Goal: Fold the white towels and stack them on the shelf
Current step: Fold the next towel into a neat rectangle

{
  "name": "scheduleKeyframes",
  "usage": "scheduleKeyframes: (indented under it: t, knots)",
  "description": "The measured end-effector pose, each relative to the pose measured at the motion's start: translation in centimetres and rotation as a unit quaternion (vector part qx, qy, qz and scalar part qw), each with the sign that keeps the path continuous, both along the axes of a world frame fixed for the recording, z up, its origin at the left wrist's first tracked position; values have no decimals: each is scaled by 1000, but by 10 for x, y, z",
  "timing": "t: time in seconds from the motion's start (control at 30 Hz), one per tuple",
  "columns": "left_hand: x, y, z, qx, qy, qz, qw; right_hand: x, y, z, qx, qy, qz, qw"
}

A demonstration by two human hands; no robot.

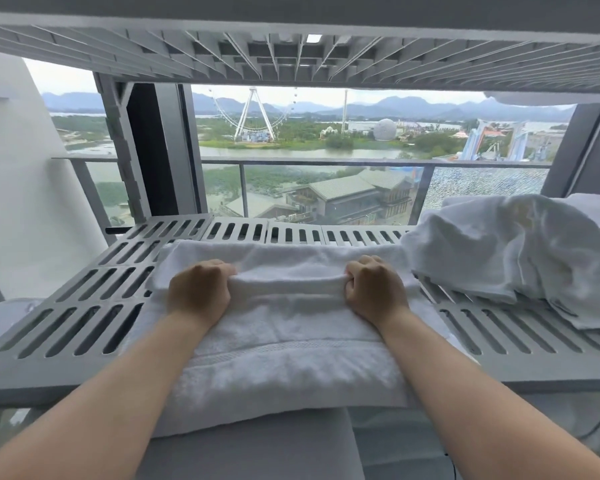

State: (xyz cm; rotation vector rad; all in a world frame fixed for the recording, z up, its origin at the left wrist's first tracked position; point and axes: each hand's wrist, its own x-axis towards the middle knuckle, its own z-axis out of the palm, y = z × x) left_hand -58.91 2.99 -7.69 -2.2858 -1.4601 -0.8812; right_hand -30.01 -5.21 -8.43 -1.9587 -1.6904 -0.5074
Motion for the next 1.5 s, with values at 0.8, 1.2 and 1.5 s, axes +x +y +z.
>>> scheduleKeyframes:
  t: [0.8, 1.2, 1.5]
  knots:
    - [-1, -10, -5, -22, -42, -106, 993, 6, -2, -2, -3, 61, -53, 997]
    - [-2, 8, -9, -121, -2, 82, 989, -127, 90, 38, -32, 45, 210, 976]
    - [-64, 43, 15, -44, -28, 43, 998, -196, 148, 20, -59, 34, 189, 980]
